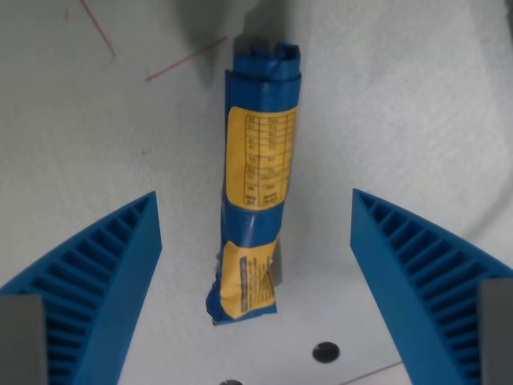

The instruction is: Move above the blue bag

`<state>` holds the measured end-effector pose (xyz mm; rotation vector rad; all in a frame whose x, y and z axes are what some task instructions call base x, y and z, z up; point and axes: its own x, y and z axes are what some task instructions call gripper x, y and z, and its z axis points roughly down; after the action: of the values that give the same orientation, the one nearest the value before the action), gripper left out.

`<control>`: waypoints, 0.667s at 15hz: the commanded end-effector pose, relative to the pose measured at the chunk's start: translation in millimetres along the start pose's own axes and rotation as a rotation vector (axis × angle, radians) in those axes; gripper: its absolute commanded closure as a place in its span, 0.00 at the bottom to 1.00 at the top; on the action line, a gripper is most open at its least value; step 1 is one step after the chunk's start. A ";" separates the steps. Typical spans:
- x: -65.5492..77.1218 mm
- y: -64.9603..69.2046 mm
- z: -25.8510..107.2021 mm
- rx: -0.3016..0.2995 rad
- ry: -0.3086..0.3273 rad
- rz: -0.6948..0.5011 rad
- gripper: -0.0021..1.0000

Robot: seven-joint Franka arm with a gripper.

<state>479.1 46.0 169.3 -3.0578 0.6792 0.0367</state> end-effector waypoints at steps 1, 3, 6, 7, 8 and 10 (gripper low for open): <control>-8.3 -1.7 6.9 0.025 0.092 0.092 0.00; -10.6 -1.8 10.1 0.024 0.094 0.086 0.00; -13.0 -1.8 12.8 0.023 0.092 0.075 0.00; -13.5 -1.8 13.3 0.022 0.090 0.068 0.00; -13.8 -1.7 13.6 0.021 0.090 0.064 0.00; -14.1 -1.6 13.8 0.021 0.091 0.061 0.00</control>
<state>472.3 50.0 158.2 -3.0471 0.7257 0.0389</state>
